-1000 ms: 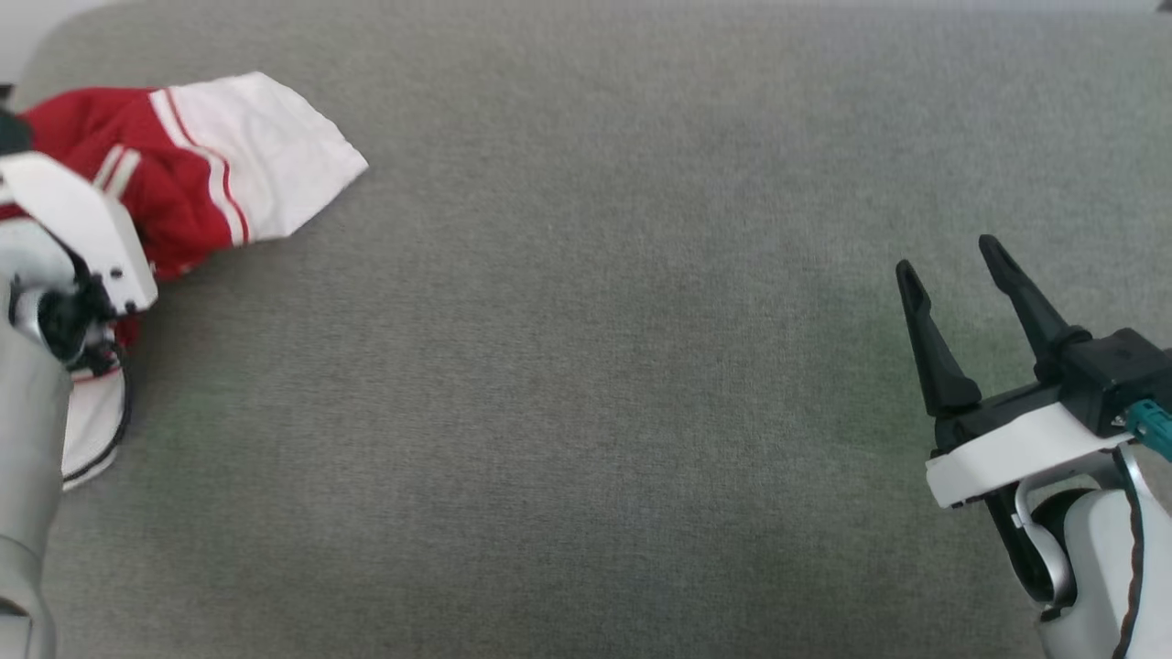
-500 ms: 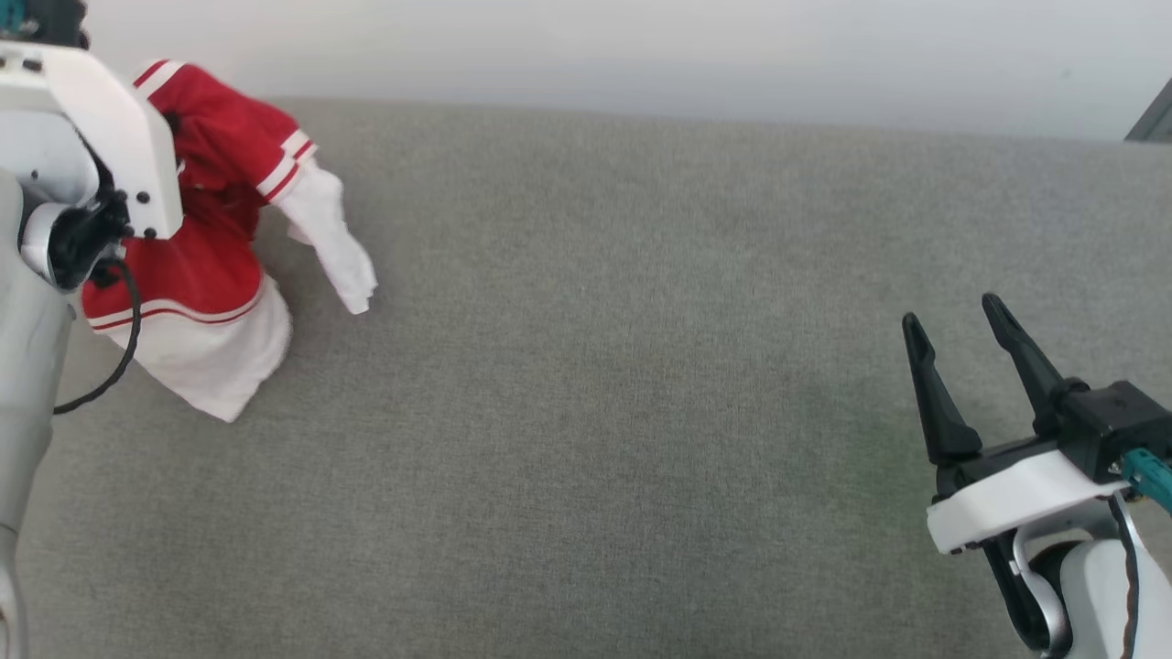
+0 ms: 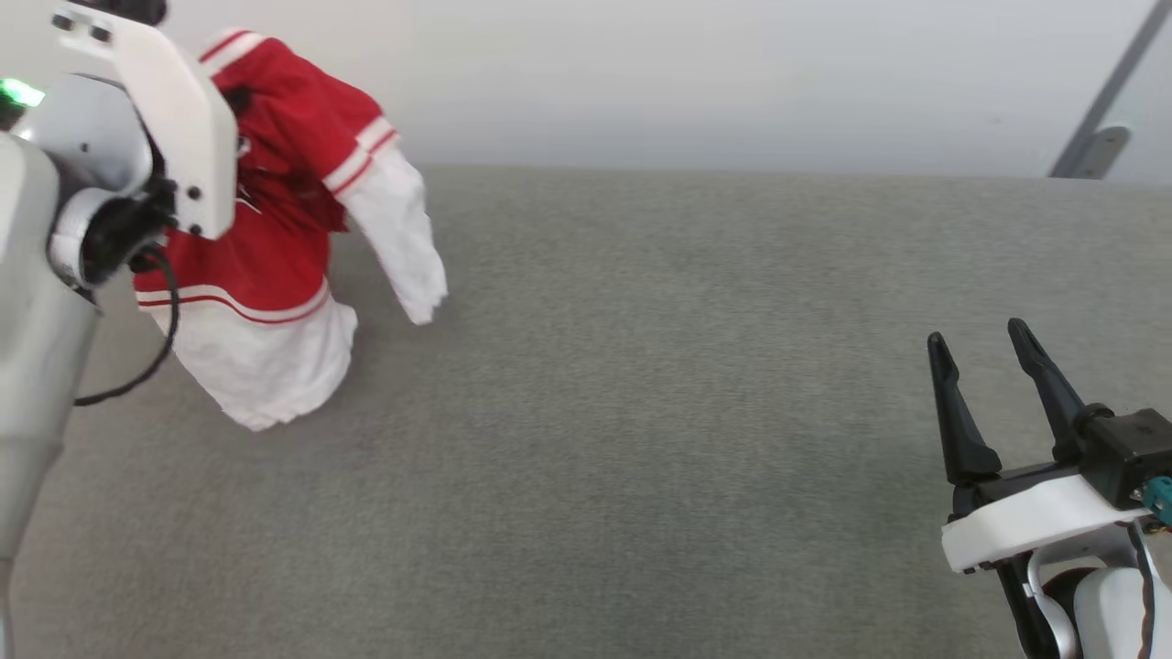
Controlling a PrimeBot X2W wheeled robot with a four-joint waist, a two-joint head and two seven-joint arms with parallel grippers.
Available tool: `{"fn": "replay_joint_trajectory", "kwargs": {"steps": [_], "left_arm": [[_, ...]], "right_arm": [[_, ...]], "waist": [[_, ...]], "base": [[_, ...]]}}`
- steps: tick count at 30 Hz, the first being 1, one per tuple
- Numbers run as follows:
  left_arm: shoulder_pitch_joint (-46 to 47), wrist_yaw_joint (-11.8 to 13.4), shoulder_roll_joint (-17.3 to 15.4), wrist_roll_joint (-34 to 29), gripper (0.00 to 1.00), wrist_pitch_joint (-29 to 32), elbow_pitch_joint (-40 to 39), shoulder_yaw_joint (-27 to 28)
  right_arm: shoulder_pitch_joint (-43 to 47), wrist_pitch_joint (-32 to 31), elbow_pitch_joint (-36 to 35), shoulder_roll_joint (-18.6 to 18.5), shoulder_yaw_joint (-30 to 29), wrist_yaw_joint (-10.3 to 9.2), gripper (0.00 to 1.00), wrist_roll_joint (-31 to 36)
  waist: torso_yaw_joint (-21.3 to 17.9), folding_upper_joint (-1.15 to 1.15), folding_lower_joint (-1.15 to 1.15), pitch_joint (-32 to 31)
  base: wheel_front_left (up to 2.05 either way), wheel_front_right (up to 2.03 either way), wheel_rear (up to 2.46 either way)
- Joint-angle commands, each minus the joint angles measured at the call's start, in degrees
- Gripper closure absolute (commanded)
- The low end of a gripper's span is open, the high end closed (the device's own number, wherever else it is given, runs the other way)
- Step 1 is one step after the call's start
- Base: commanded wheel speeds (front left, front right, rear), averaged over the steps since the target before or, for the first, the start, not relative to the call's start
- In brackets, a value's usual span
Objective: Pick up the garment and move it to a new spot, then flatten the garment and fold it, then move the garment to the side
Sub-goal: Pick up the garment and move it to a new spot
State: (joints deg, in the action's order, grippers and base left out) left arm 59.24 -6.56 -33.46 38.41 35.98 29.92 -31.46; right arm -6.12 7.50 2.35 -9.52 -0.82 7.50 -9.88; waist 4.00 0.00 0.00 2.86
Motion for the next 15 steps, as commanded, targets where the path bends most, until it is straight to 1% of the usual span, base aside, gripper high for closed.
{"fn": "replay_joint_trajectory", "kwargs": {"steps": [1,8,13,15], "left_arm": [[-0.8,0.1,-0.2,0.0,1.0,0.2,-0.6,0.0],[-4.5,2.4,0.3,2.5,1.0,4.6,-10.1,-0.7],[-7.7,4.2,1.3,3.0,1.0,7.3,-15.3,-2.3],[-9.6,5.0,2.2,3.5,1.0,8.2,-16.7,-3.2]], "right_arm": [[0.8,0.1,-0.1,0.2,-0.2,-0.01,0.0,0.5],[1.4,-0.1,-0.8,1.0,-2.4,-0.01,0.0,0.4],[1.8,-0.3,-1.0,1.6,-3.5,-0.01,0.0,0.6],[1.9,-0.2,-1.1,1.9,-3.8,-0.01,0.0,0.7]], "waist": [[-0.9,0.0,0.0,-0.5],[-6.0,0.0,0.0,-0.5],[-10.2,0.0,0.0,0.4],[-11.7,0.0,0.0,1.0]], "base": [[0.0,0.0,0.0],[0.0,0.0,0.0],[0.0,0.0,0.0],[0.0,0.0,0.0]]}}
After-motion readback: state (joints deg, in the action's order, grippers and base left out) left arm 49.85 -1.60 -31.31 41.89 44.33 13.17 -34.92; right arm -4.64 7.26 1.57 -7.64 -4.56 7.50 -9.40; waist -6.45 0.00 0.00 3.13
